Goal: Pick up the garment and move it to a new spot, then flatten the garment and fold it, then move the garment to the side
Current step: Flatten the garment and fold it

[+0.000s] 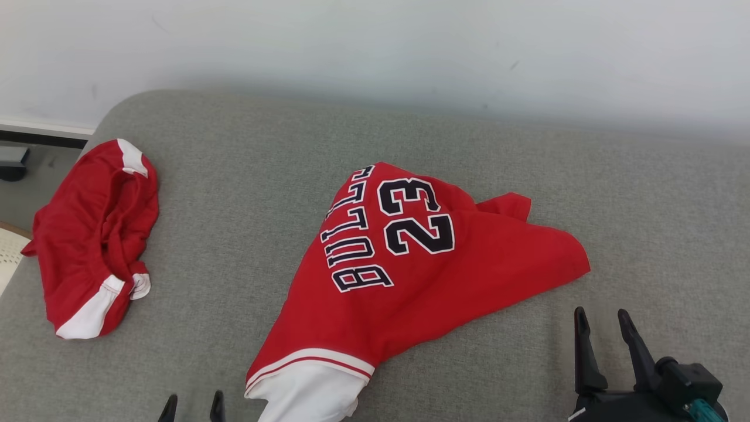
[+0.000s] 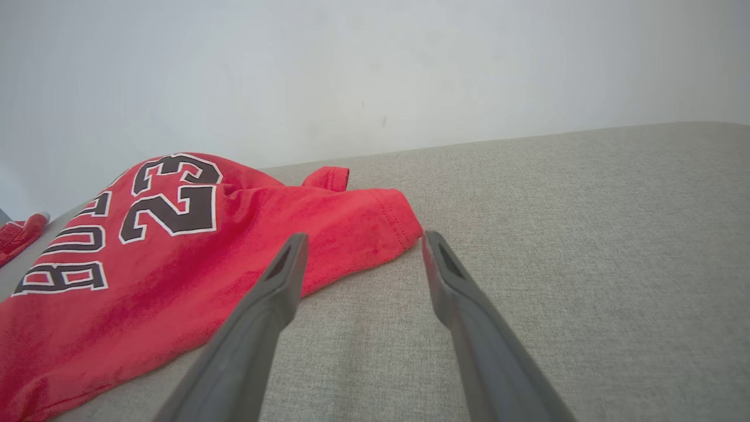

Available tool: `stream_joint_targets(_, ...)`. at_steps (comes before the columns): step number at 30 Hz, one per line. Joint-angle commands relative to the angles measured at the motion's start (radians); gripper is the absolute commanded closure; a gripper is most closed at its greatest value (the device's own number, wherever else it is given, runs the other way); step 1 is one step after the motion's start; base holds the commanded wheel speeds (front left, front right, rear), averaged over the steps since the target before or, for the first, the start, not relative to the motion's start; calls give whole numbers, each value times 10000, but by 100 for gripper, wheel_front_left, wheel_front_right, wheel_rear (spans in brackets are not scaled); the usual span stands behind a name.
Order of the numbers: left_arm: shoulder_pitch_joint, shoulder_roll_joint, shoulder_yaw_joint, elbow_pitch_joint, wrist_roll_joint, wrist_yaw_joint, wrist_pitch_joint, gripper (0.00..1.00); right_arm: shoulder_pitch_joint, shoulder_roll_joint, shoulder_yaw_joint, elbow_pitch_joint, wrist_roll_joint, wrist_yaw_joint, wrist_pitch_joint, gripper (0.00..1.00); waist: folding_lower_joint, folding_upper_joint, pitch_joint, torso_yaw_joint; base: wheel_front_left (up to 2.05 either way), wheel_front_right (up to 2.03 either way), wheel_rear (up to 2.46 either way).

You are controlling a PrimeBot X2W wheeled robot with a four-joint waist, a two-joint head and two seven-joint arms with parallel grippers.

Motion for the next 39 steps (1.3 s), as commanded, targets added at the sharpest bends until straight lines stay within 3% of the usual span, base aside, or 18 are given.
stream_joint_targets(1, -182, -95, -30, 39, 116, -5, -139, 0, -176, -20, -59, 84, -147, 35, -13, 0, 0, 0, -58, 59, 0, 0, 0)
stream_joint_targets(8, -924, -538, -161, 383, 1268, -168, -390, 0, -1033, -57, -398, 1367, -1101, 35, -13, 0, 0, 0, -266, 333, 0, 0, 0)
stream_joint_targets(20, -1409, -1433, 301, 1057, 2463, -883, -387, 0, -3277, -1462, 225, 4624, -1673, 34, -11, 0, 0, 0, -205, 927, 0, 0, 0)
stream_joint_targets(29, -1677, -1770, 536, 1104, 2729, -1116, -388, 0, -4688, -2204, 393, 6810, -1605, 32, -11, 0, 0, 0, 397, 1489, 0, 0, 0)
stream_joint_targets(30, -1687, -1796, 576, 1110, 2745, -1129, -388, 0, -4774, -2199, 491, 7123, -1591, 32, -13, 9, 0, 0, 404, 1519, 0, 0, 0)
stream_joint_targets(32, -1649, -1854, 630, 1094, 2780, -1161, -388, 0, -4989, -2197, 651, 7282, -1479, 33, -11, 100, 0, 0, 401, 1547, 0, 0, 0)
stream_joint_targets(39, -1253, -1944, 874, 1208, 2734, -1235, -389, 0, -4392, -2114, 907, 6611, -963, 26, -13, 100, 0, 0, 42, 1177, 0, 0, 0)
